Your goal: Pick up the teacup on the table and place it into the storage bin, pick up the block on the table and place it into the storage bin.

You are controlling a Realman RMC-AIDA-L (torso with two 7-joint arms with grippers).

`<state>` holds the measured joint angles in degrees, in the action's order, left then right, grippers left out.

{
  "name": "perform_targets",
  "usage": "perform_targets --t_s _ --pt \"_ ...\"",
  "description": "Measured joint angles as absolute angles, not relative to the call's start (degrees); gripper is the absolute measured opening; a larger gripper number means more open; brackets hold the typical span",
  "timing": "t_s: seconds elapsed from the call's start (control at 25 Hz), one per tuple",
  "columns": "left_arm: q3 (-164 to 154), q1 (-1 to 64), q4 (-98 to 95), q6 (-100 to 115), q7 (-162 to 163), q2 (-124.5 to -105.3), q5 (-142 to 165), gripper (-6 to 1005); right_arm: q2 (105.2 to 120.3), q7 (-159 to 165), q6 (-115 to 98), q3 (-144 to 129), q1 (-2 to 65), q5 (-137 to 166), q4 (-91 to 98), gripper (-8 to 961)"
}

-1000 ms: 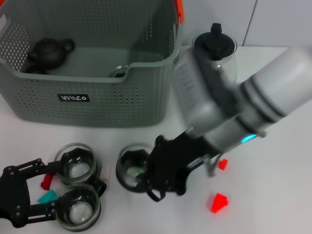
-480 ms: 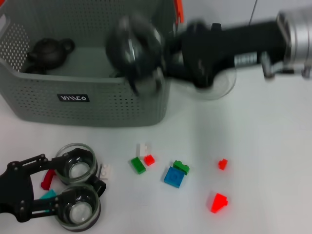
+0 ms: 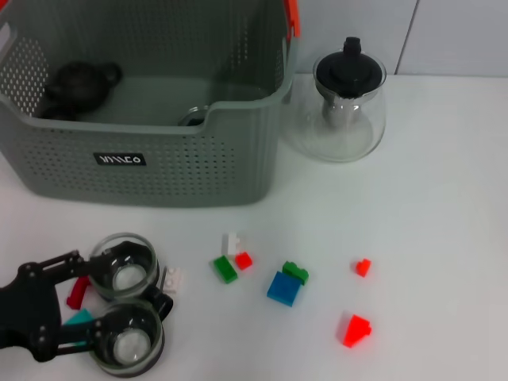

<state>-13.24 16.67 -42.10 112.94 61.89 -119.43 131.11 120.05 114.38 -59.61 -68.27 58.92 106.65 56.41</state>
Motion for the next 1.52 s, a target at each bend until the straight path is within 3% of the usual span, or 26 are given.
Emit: perform_targets --t_s 0.24,0.44,0.68,1.52 --pt "-13.36 17.15 -41.43 112.69 61.88 -119.45 131.15 825 120.35 115.72 -45.21 -69.19 74.20 113.67 32.48 80" --pt "-13.17 17.87 -40.59 112.65 61.87 -119.46 131.10 825 121.02 116.10 -33.92 -73.86 79.31 114.28 21.44 83" --pt "-13.37 18.20 -40.04 111.73 61.87 -119.44 131.13 824 121.45 116.25 -31.47 -77.04 79.59 113.88 17.77 87" --pt "-13.33 18.19 -39.90 110.74 61.87 -119.44 131.49 823 120.85 116.03 -36.04 -77.24 78.01 114.22 16.76 100"
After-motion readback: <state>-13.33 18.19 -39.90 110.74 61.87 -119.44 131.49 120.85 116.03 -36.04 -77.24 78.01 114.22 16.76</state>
